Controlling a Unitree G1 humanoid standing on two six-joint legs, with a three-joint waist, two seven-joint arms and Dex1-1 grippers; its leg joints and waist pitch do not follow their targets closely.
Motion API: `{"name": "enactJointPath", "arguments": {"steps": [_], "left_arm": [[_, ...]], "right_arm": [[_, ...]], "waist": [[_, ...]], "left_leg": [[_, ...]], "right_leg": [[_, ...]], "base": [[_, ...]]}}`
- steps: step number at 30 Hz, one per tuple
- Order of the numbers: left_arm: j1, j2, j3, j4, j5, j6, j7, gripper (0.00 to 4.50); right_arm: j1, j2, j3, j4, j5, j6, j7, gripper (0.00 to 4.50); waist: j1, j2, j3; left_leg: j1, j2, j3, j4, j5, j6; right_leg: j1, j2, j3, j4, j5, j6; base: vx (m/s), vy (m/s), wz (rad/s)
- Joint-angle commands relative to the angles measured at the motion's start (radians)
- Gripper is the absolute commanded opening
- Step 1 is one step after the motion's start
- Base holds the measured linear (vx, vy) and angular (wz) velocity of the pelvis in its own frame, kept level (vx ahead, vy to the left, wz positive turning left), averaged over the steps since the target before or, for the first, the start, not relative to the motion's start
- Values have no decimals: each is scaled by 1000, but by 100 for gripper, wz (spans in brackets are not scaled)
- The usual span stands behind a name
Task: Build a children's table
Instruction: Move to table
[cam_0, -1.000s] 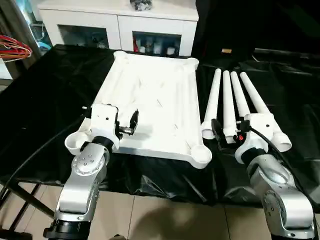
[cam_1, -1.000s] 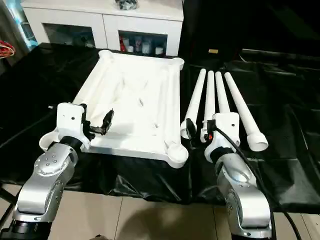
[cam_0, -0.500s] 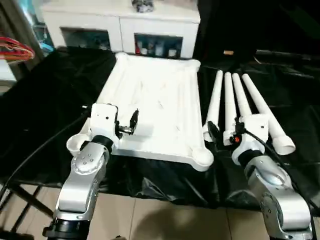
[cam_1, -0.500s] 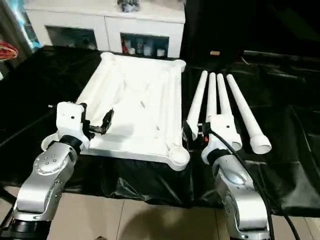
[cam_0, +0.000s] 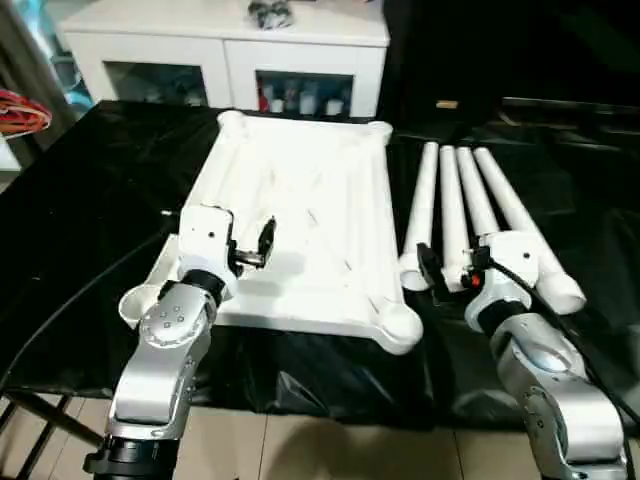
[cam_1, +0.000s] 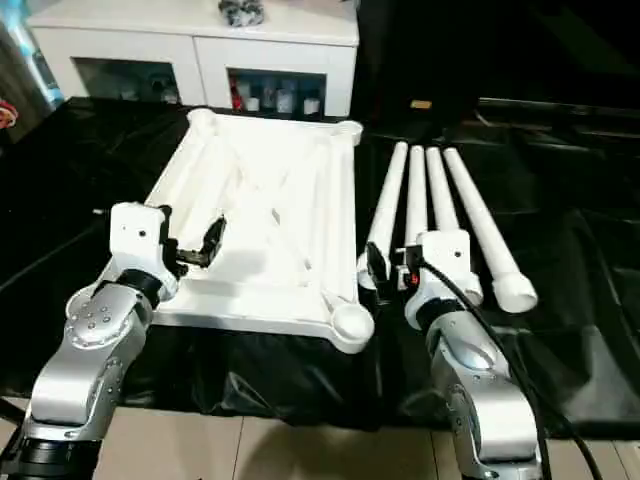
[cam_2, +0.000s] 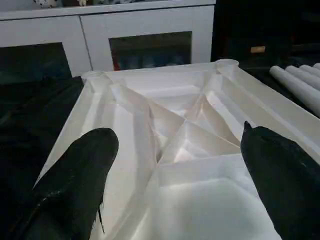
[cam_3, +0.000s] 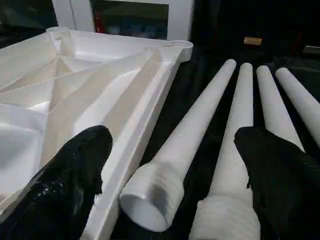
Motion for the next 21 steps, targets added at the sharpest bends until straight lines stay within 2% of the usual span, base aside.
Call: {"name": "enactJointPath", "arguments": {"steps": [1, 4, 5, 6, 7, 8, 10, 13, 16, 17, 18, 19, 21], "left_arm": [[-8, 4, 4, -1, -1, 7, -4, 450], [-12, -1, 9, 10, -3, 2, 1, 450], [-13, -5, 9, 13, 2, 1, 10, 450], [-13, -7, 8, 12, 4, 1, 12, 450], [-11, -9, 7, 7, 3, 3, 13, 450], [-9, -10, 6, 0, 2, 7, 12, 450], [-3, -9, 9, -15, -3, 14, 13, 450], [0, -6, 15, -18, -7, 14, 12, 450], [2, -4, 14, -19, -7, 10, 9, 450], [3, -6, 14, -23, -7, 12, 10, 450], [4, -6, 14, -25, -7, 13, 10, 450], [7, -6, 15, -29, -6, 14, 12, 450], [11, -6, 15, -34, -6, 16, 14, 450]], "right_arm": [[11, -11, -25, -19, 0, 20, -3, 445], [20, -12, -28, -24, 0, 19, -3, 445], [22, -13, -32, -21, 1, 17, -3, 445], [23, -13, -33, -20, 2, 17, -2, 445], [22, -14, -34, -17, 3, 16, -1, 445], [18, -12, -35, -14, 6, 16, -2, 445], [8, -7, -30, -11, 9, 20, -2, 445], [-1, -2, -19, -10, 10, 22, 1, 445], [-2, 9, -10, -6, 13, 18, 8, 445], [-1, 10, -10, -3, 13, 16, 8, 445], [-1, 11, -11, 0, 13, 14, 8, 445], [-2, 15, -13, 9, 14, 11, 7, 445], [-4, 18, -13, 16, 17, 6, 9, 445]], "waist": [[3, 4, -75], [1, 4, -76], [2, -5, -76], [3, 1, -75], [1, -10, -75], [2, -8, -75], [2, -7, -72], [0, -4, -68], [0, -5, -64], [-1, -4, -59], [-1, -8, -56], [0, -6, -55], [-1, -5, -53]], "left_leg": [[-4, 4, 1, -52, -72, 159], [-2, 7, -1, -47, -30, 185], [0, 8, -1, -45, -14, 197], [-2, 9, -3, -43, 2, 206], [2, 11, -1, -42, -5, 212], [-1, 12, -2, -42, -5, 215], [0, 15, -1, -44, -20, 214], [5, 21, -3, -47, -54, 194], [10, 24, -2, -51, -92, 177], [14, 25, 0, -56, -136, 159], [13, 24, 1, -59, -174, 137], [17, 23, 1, -61, -200, 119], [25, 24, 1, -65, -230, 103]], "right_leg": [[68, -3, 10, -34, 50, -278], [66, -2, 4, -29, 63, -287], [65, -3, 4, -26, 72, -293], [65, -5, 1, -24, 72, -294], [63, -6, -1, -26, 60, -295], [66, -9, -2, -25, 52, -296], [63, -12, -5, -29, 8, -292], [59, -15, -9, -34, -53, -281], [59, -17, -11, -39, -88, -277], [59, -17, -12, -46, -136, -275], [65, -19, -11, -53, -187, -268], [68, -19, -10, -58, -221, -258], [69, -16, -11, -62, -245, -252]], "base": [[0, 0, 0], [0, 0, 0], [0, 0, 0], [0, 0, 0], [0, 0, 0], [0, 0, 0], [0, 0, 0], [0, 0, 0], [0, 0, 0], [0, 0, 0], [0, 0, 0], [0, 0, 0], [0, 0, 0]]}}
